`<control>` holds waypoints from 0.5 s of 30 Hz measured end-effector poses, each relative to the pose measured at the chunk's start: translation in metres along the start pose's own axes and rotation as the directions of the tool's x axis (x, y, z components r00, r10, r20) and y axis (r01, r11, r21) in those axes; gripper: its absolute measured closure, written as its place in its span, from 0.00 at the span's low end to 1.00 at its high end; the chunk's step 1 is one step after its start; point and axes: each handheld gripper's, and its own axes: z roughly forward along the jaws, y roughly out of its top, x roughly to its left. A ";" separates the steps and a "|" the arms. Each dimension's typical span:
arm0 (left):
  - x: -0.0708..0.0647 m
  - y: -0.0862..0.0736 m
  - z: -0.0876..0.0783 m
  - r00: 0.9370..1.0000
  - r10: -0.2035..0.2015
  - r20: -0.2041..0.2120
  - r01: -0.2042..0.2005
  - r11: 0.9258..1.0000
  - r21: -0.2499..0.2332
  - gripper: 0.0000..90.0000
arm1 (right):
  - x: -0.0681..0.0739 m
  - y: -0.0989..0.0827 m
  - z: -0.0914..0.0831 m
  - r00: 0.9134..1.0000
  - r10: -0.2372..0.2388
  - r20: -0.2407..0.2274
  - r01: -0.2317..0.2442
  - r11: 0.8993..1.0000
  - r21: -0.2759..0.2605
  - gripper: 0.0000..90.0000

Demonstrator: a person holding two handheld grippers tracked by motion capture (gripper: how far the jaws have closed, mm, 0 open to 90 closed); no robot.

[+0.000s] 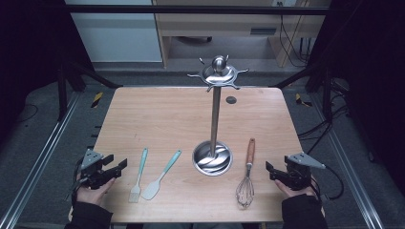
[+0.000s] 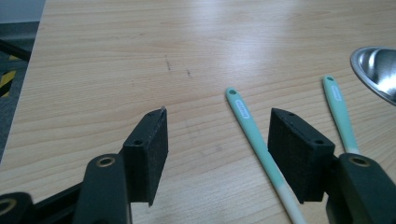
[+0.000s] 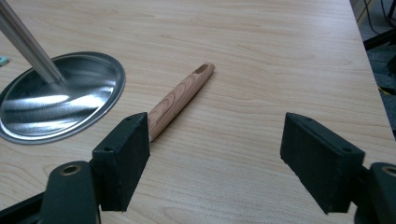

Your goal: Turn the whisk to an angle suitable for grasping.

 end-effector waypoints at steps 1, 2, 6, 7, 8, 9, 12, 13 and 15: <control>-0.001 0.000 -0.001 1.000 0.004 0.001 -0.004 1.000 -0.004 0.42 | 0.000 0.000 -0.001 1.000 0.003 0.000 -0.003 1.000 -0.006 0.27; -0.003 0.000 -0.001 1.000 0.007 0.002 -0.007 1.000 -0.006 0.42 | 0.000 0.000 -0.002 1.000 0.012 -0.003 -0.012 1.000 -0.010 0.28; -0.007 0.000 -0.003 1.000 0.015 0.000 -0.015 1.000 -0.014 0.43 | 0.000 -0.001 -0.007 1.000 0.021 0.006 -0.021 0.999 -0.027 0.30; -0.007 0.000 -0.003 1.000 0.015 0.001 -0.015 1.000 -0.016 0.43 | 0.000 -0.002 -0.008 1.000 0.019 0.012 -0.019 0.999 -0.030 0.30; -0.007 0.000 -0.004 1.000 0.014 0.003 -0.014 1.000 -0.016 0.43 | 0.001 -0.002 -0.009 1.000 0.018 0.009 -0.018 0.999 -0.032 0.31; -0.007 0.000 -0.004 1.000 0.013 0.000 -0.013 1.000 -0.014 0.44 | 0.002 -0.002 -0.010 1.000 0.017 0.010 -0.016 0.999 -0.028 0.31; -0.007 0.000 -0.003 1.000 0.012 -0.002 -0.012 1.000 -0.010 0.45 | 0.006 -0.002 -0.012 1.000 -0.005 0.012 0.005 1.000 -0.030 0.34; -0.007 0.000 -0.003 1.000 0.012 -0.002 -0.012 1.000 -0.010 0.45 | 0.006 -0.002 -0.012 1.000 -0.005 0.012 0.005 1.000 -0.030 0.34; -0.007 0.000 -0.004 1.000 0.022 -0.002 -0.022 1.000 -0.014 0.47 | 0.012 -0.002 -0.013 1.000 -0.019 0.006 0.020 1.000 -0.023 0.37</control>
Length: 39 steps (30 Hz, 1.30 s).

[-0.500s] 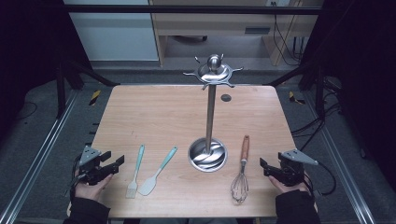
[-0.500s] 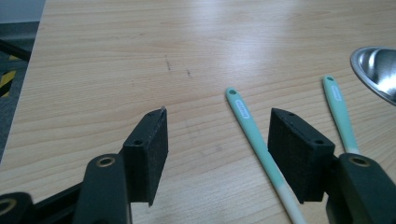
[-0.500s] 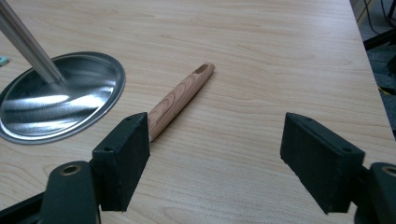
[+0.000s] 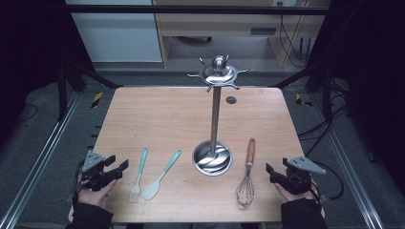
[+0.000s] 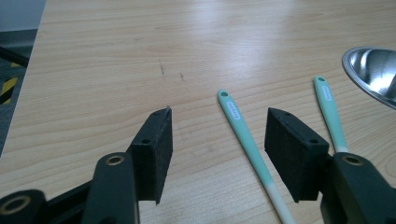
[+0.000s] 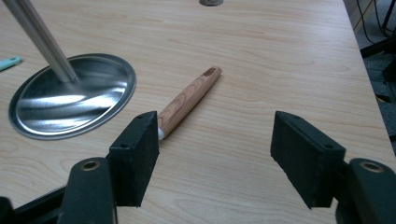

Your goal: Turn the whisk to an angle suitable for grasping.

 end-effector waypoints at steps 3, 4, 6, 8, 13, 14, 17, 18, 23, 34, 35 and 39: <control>0.000 0.000 0.000 1.000 0.011 -0.009 -0.011 1.000 -0.003 0.48 | 0.005 0.003 0.000 1.000 -0.013 -0.003 0.013 1.000 0.009 0.39; -0.001 0.000 0.000 1.000 0.014 -0.010 -0.014 1.000 -0.004 0.49 | 0.007 0.004 0.001 1.000 -0.013 -0.003 0.013 1.000 0.010 0.40; 0.000 -0.001 0.001 1.000 0.015 -0.015 -0.015 1.000 -0.002 0.50 | 0.010 0.006 0.001 1.000 -0.017 -0.013 0.017 1.000 0.010 0.41; 0.000 -0.001 0.002 1.000 0.022 -0.018 -0.022 1.000 0.001 0.50 | 0.013 0.009 0.001 1.000 -0.014 -0.022 0.014 1.000 0.006 0.42; -0.001 -0.002 0.003 0.999 0.039 -0.018 -0.039 0.999 0.001 0.50 | 0.020 0.017 0.006 0.999 -0.029 -0.034 0.029 1.000 0.001 0.42; -0.001 -0.002 0.004 0.999 0.040 -0.017 -0.040 0.999 0.002 0.50 | 0.022 0.019 0.007 0.999 -0.032 -0.036 0.032 0.999 0.002 0.42; -0.001 -0.002 0.004 0.999 0.044 -0.011 -0.043 0.999 0.005 0.52 | 0.027 0.022 0.010 0.999 -0.036 -0.040 0.036 0.999 0.002 0.42; -0.001 -0.002 0.004 0.999 0.047 -0.014 -0.047 0.999 0.007 0.52 | 0.032 0.026 0.014 0.998 -0.042 -0.046 0.042 0.999 0.010 0.42; 0.000 -0.002 0.003 0.999 0.045 -0.020 -0.045 0.999 0.013 0.54 | 0.040 0.033 0.023 0.997 -0.058 -0.045 0.059 0.998 0.017 0.42; -0.002 -0.001 0.003 0.999 0.038 -0.014 -0.038 0.998 0.050 0.55 | 0.041 0.040 0.043 0.999 -0.045 -0.021 0.047 0.993 0.109 0.45; -0.002 -0.001 0.003 0.999 0.038 -0.013 -0.037 0.998 0.056 0.55 | 0.041 0.040 0.045 0.999 -0.046 -0.016 0.047 0.992 0.116 0.45; -0.001 0.000 0.003 0.999 0.037 -0.015 -0.036 0.997 0.071 0.55 | 0.040 0.037 0.055 0.999 -0.049 0.001 0.048 0.984 0.170 0.48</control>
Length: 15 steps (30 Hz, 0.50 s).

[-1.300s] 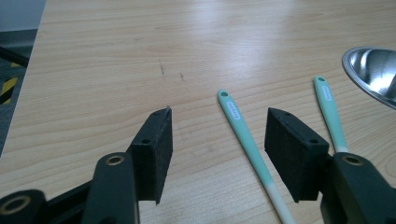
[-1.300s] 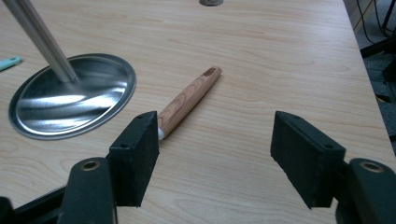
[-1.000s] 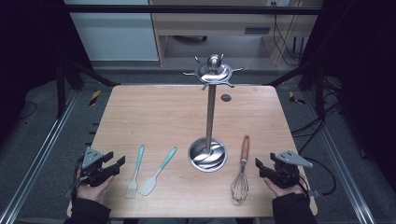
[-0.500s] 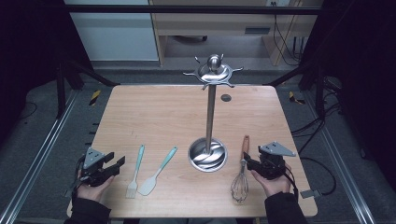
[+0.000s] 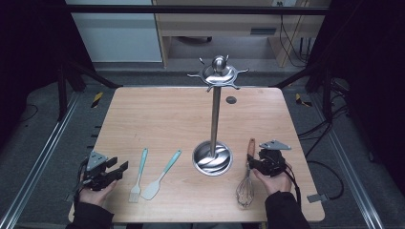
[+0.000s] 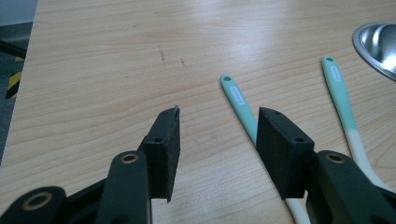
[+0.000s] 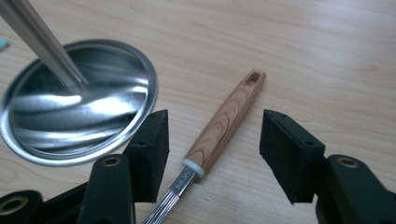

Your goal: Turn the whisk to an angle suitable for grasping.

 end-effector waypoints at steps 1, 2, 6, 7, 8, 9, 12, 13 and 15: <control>0.000 0.000 0.000 1.000 0.000 0.000 0.000 1.000 -0.001 0.55 | 0.000 0.000 0.003 1.000 -0.001 0.001 0.001 1.000 0.013 0.49; 0.000 0.000 0.000 1.000 -0.003 -0.001 0.003 1.000 0.001 0.55 | 0.001 -0.001 0.005 1.000 0.003 0.001 -0.003 1.000 0.025 0.49; -0.001 0.000 0.000 1.000 -0.003 -0.004 0.003 1.000 0.005 0.55 | 0.004 -0.002 0.015 1.000 -0.011 0.004 0.011 0.997 0.071 0.51; 0.000 0.000 0.000 1.000 -0.003 -0.005 0.003 1.000 0.007 0.55 | 0.004 -0.002 0.018 1.000 -0.005 0.008 0.005 0.997 0.083 0.51; 0.000 0.000 0.000 1.000 -0.001 -0.005 0.001 1.000 0.013 0.55 | 0.004 -0.002 0.020 1.000 -0.001 0.011 0.000 0.996 0.091 0.51; 0.000 0.000 0.000 1.000 -0.004 -0.005 0.004 1.000 0.013 0.55 | 0.004 -0.002 0.022 1.000 0.006 0.017 -0.007 0.995 0.101 0.51; 0.000 0.000 0.001 1.000 -0.007 -0.008 0.007 1.000 0.015 0.55 | 0.004 -0.001 0.029 0.999 0.022 0.033 -0.026 0.991 0.130 0.51; 0.000 0.000 0.001 1.000 -0.005 -0.010 0.005 1.000 0.017 0.55 | 0.004 0.000 0.031 0.999 0.024 0.035 -0.029 0.990 0.138 0.51; 0.000 0.000 0.001 1.000 -0.008 -0.009 0.008 1.000 0.020 0.55 | 0.004 -0.001 0.035 0.999 0.027 0.036 -0.032 0.988 0.151 0.51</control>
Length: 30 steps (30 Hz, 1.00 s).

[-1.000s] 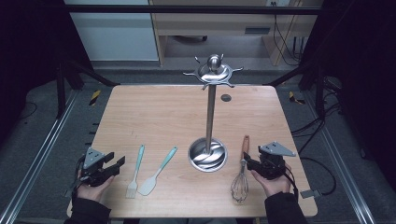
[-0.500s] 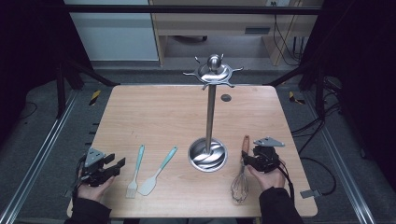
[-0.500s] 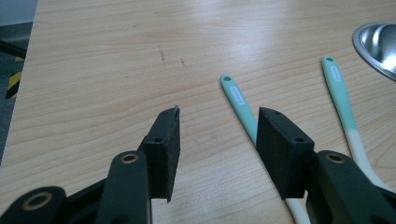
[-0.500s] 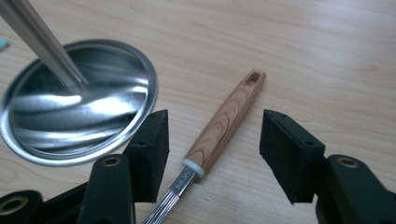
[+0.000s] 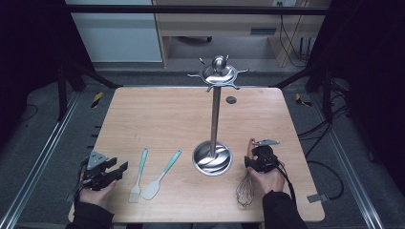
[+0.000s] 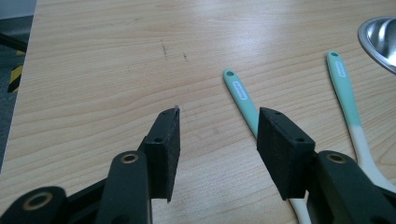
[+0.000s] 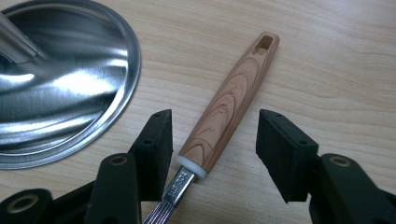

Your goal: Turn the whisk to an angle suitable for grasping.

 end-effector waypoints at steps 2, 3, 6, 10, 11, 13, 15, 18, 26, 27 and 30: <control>0.000 0.000 0.000 1.000 0.002 -0.004 -0.002 1.000 0.003 0.55 | 0.000 0.000 0.003 1.000 0.011 -0.004 -0.011 1.000 0.019 0.52; 0.000 0.000 0.000 1.000 0.001 -0.004 -0.001 1.000 0.003 0.55 | 0.000 0.000 0.006 1.000 0.015 0.000 -0.015 0.999 0.030 0.52; 0.000 0.000 0.000 1.000 -0.002 -0.002 0.002 1.000 0.005 0.55 | -0.001 0.001 0.010 1.000 0.025 0.006 -0.026 0.998 0.054 0.52; 0.000 0.000 0.000 1.000 -0.003 -0.003 0.003 1.000 0.007 0.55 | -0.003 0.001 0.015 0.999 0.046 -0.007 -0.045 0.996 0.077 0.52; 0.000 0.000 0.000 1.000 -0.005 -0.003 0.005 1.000 0.007 0.55 | -0.004 0.001 0.016 0.999 0.051 -0.010 -0.050 0.995 0.082 0.52; 0.001 0.000 0.000 1.000 -0.005 -0.002 0.005 1.000 0.010 0.55 | -0.004 0.001 0.017 0.998 0.060 -0.016 -0.058 0.994 0.095 0.53; 0.001 0.000 0.000 1.000 -0.006 -0.002 0.006 1.000 0.010 0.54 | -0.004 0.001 0.019 0.998 0.063 -0.020 -0.060 0.992 0.109 0.55; 0.001 0.000 0.000 1.000 -0.007 -0.003 0.007 1.000 0.013 0.54 | -0.004 0.001 0.020 0.998 0.060 -0.010 -0.058 0.990 0.128 0.60; 0.001 0.000 0.001 1.000 -0.005 0.000 0.005 1.000 0.010 0.53 | -0.016 0.000 0.016 0.998 0.059 -0.007 -0.057 0.985 0.162 0.74; 0.001 0.000 0.001 1.000 -0.004 0.000 0.004 1.000 0.010 0.53 | -0.017 0.000 0.016 0.998 0.058 -0.010 -0.056 0.984 0.167 0.74; 0.001 0.000 0.001 1.000 0.001 0.003 -0.001 1.000 0.002 0.53 | -0.018 0.000 0.015 0.998 0.053 -0.016 -0.049 0.984 0.171 0.75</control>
